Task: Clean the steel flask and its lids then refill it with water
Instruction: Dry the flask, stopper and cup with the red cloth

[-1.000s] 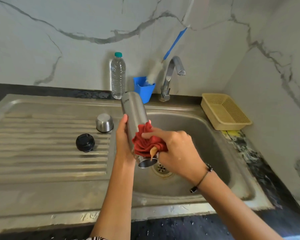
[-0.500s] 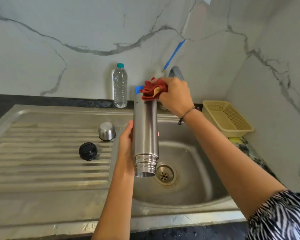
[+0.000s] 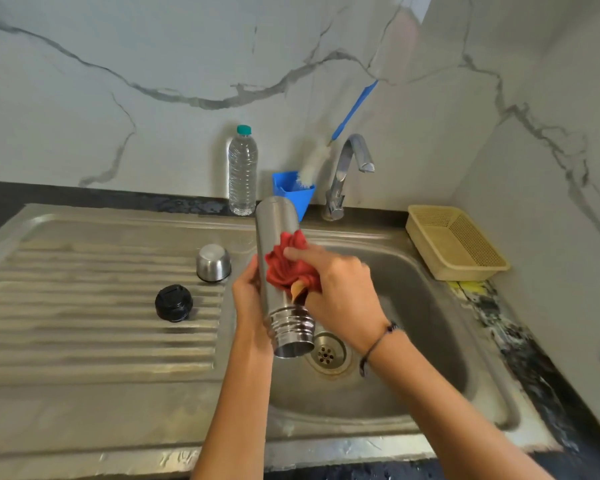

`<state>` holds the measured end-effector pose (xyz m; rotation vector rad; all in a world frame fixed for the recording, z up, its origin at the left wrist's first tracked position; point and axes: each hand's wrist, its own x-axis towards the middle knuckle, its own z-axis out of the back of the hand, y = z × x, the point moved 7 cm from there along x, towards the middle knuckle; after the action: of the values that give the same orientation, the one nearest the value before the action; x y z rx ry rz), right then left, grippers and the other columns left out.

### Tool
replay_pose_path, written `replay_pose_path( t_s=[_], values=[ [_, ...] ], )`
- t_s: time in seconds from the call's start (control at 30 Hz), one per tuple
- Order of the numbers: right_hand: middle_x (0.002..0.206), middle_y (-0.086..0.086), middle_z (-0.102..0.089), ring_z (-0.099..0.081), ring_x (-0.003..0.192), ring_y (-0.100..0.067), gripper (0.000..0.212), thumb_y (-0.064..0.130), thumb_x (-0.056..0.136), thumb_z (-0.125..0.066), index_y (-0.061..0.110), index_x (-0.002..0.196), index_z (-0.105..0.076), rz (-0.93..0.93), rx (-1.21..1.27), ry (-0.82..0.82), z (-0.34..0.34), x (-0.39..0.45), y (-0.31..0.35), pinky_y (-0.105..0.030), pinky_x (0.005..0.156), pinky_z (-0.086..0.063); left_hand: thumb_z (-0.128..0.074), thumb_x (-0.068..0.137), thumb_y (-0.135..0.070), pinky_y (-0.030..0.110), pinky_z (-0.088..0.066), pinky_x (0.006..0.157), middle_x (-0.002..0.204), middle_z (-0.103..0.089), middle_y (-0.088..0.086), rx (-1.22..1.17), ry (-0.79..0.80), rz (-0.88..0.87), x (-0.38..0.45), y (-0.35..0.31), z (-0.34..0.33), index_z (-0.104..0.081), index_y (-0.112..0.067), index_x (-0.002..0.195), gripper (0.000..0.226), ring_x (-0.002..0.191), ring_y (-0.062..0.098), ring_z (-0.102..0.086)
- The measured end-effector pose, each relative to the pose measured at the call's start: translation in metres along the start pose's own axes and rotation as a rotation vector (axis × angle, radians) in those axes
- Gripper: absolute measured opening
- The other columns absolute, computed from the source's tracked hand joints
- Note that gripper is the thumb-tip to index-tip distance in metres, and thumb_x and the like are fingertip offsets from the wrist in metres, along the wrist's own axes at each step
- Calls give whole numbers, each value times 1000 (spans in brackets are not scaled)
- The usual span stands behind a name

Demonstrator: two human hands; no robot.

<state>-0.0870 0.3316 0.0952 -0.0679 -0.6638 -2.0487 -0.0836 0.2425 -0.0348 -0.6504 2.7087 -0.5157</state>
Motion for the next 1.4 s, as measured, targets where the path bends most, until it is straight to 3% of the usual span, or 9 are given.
replay_pose_path(
  t_s=[0.1, 0.27, 0.43, 0.67, 0.77, 0.87, 1.0, 1.13, 1.4],
  values=[
    [115, -6, -68, -68, 87, -34, 48, 19, 64, -52, 20, 109, -69, 7, 52, -45, -5, -21, -3, -49, 69, -57, -42, 94, -37, 35, -60, 63, 85, -68, 18, -11, -58, 14, -1, 2, 2, -63, 4, 103, 46, 74, 29, -70],
    [113, 4, -69, -67, 99, -21, 45, 28, 68, -50, 26, 108, -70, -29, 142, -15, 3, -39, -12, -40, 80, -56, -55, 84, -41, 40, -55, 76, 104, -59, 21, -5, -205, -2, 1, 5, 17, -45, 6, 136, 71, 90, 32, -64],
    [81, -3, -73, -60, 64, -15, 35, 17, 72, -53, 22, 100, -73, -100, 291, -27, 29, -4, -19, -28, 67, -49, -45, 89, -53, 32, -59, 65, 90, -69, 11, 74, 32, 32, -3, 0, -3, -67, -6, 105, 55, 75, 21, -68],
    [112, -9, -68, -58, 106, -35, 41, 13, 83, -53, 26, 121, -62, -146, 73, -176, 38, 83, -24, -39, 89, -48, -55, 83, -49, 33, -57, 68, 102, -66, 24, 230, 59, 63, -10, -5, -15, -64, 0, 115, 59, 80, 30, -68],
    [126, -4, -60, -56, 109, -32, 44, 16, 87, -51, 28, 129, -55, -84, -65, -82, 22, 88, -18, -37, 87, -45, -61, 80, -49, 38, -56, 76, 114, -62, 26, 241, 45, 34, -7, -8, -15, -61, -1, 122, 63, 88, 32, -65],
    [136, 0, -52, -53, 113, -30, 46, 21, 87, -52, 31, 132, -51, -42, -135, -29, 9, 77, -12, -36, 87, -43, -50, 90, -42, 39, -53, 79, 94, -70, 16, 214, 46, -14, -8, -12, -17, -66, -5, 109, 44, 78, 27, -67],
    [136, 3, -49, -54, 111, -28, 47, 25, 88, -51, 33, 134, -48, -3, -200, 112, -11, 48, -7, -36, 85, -42, -44, 96, -37, 29, -57, 63, 85, -71, 10, 128, 3, -34, -7, -6, -12, -66, -10, 102, 35, 71, 21, -69],
    [137, 5, -48, -57, 106, -26, 47, 26, 87, -51, 37, 133, -47, 8, -205, 181, -16, 11, -2, -34, 84, -43, -42, 94, -36, 32, -59, 68, 89, -71, 14, -12, 10, 5, -9, 4, -12, -65, -5, 105, 40, 78, 24, -71],
    [133, 8, -54, -57, 109, -21, 53, 18, 83, -51, 38, 132, -49, -48, -182, 290, -9, -29, -16, -34, 89, -47, -40, 97, -41, 29, -57, 52, 70, -69, 14, 64, -107, 33, -14, 21, -4, -61, 2, 94, 47, 61, 23, -70]
  ],
)
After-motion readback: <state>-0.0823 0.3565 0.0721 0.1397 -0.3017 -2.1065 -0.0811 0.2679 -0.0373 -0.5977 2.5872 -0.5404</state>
